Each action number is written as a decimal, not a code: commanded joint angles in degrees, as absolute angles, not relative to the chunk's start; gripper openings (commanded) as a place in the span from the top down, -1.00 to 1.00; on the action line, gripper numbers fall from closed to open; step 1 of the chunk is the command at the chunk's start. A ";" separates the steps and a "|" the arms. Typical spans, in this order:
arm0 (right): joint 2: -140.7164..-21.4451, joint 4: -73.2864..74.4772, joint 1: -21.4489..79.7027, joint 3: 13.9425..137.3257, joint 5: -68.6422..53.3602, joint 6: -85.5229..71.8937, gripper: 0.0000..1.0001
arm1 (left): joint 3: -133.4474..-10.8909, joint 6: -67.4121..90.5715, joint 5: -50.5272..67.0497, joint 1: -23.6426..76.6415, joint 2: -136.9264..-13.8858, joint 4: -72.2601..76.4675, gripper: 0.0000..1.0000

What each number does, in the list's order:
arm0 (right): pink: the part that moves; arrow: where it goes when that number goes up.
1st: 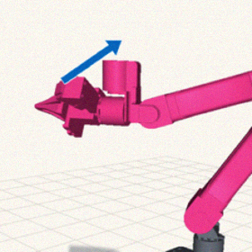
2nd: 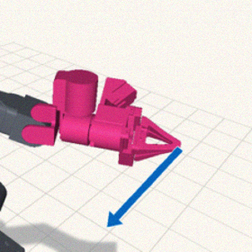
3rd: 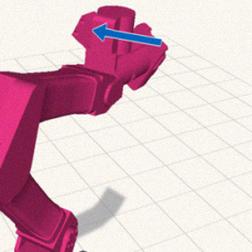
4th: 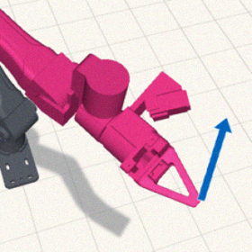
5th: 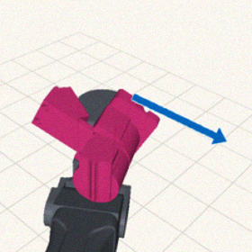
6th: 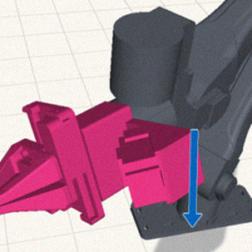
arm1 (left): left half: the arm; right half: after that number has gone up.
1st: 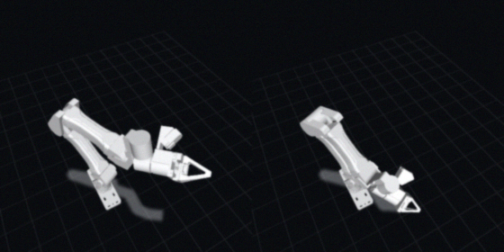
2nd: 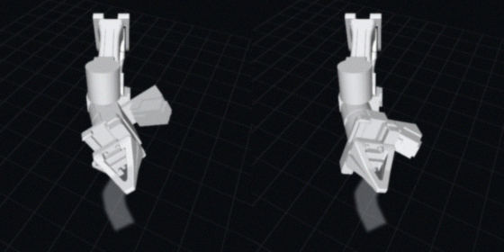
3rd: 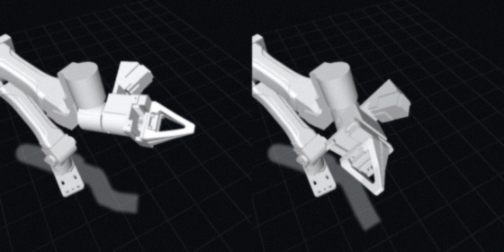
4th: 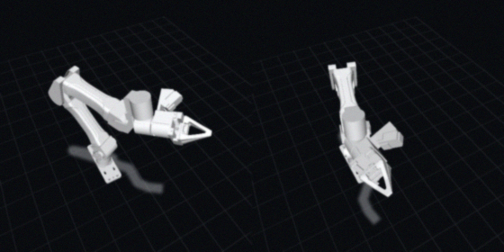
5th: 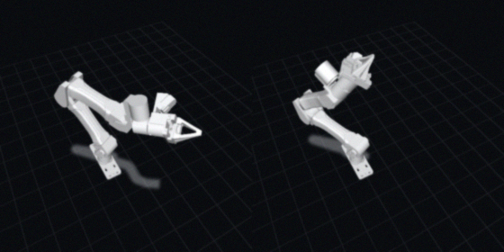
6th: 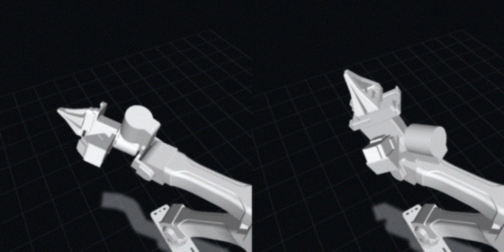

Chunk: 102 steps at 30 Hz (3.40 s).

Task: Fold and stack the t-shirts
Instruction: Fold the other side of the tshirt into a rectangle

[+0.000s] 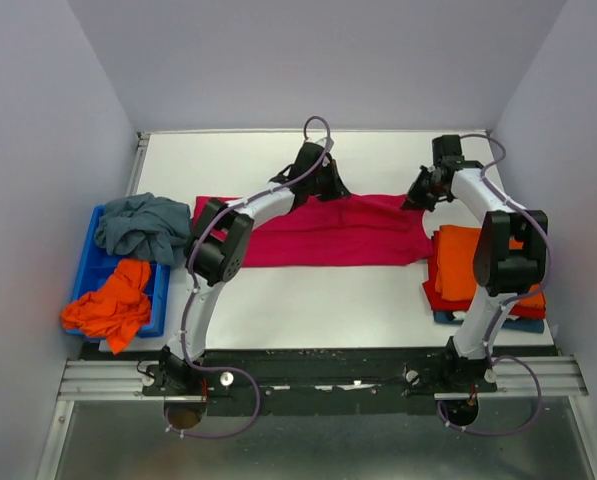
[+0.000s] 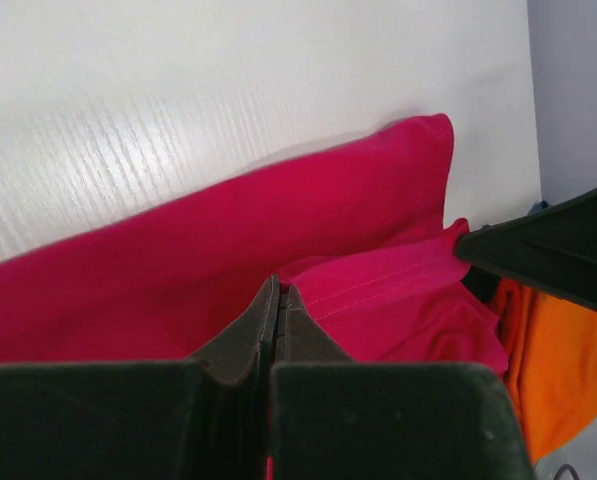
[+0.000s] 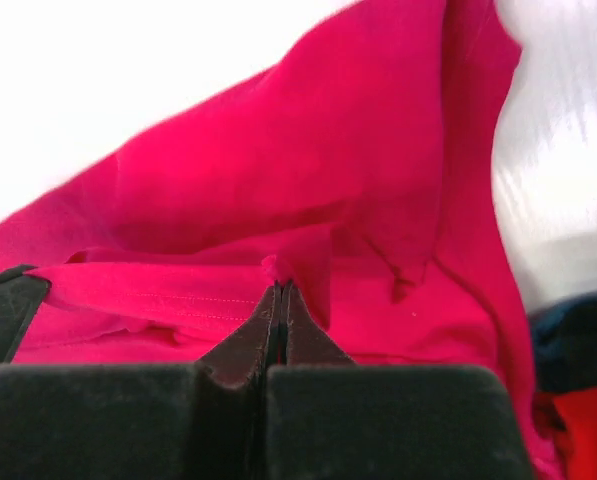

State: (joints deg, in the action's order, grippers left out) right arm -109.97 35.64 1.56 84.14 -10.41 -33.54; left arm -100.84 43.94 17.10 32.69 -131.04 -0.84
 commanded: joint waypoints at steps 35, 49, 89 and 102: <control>-87.19 36.04 6.06 52.82 -8.61 -36.83 0.71 | -81.30 37.36 13.71 39.55 -116.10 -6.41 1.00; -84.37 31.21 6.06 56.51 -10.72 -35.25 0.30 | -81.65 34.98 20.47 39.55 -114.88 -10.11 0.18; -88.32 34.54 9.40 59.68 -7.12 -37.53 0.99 | -111.44 35.07 18.81 39.55 -137.81 -16.70 0.10; -96.76 35.24 8.35 66.00 2.19 -42.45 0.99 | -106.19 32.61 15.57 38.85 -127.72 -16.96 0.03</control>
State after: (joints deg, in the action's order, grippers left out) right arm -93.82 34.15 8.64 61.91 -2.33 -39.99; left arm -109.67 34.61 17.74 39.38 -136.11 -16.84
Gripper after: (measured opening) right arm 0.012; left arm 0.463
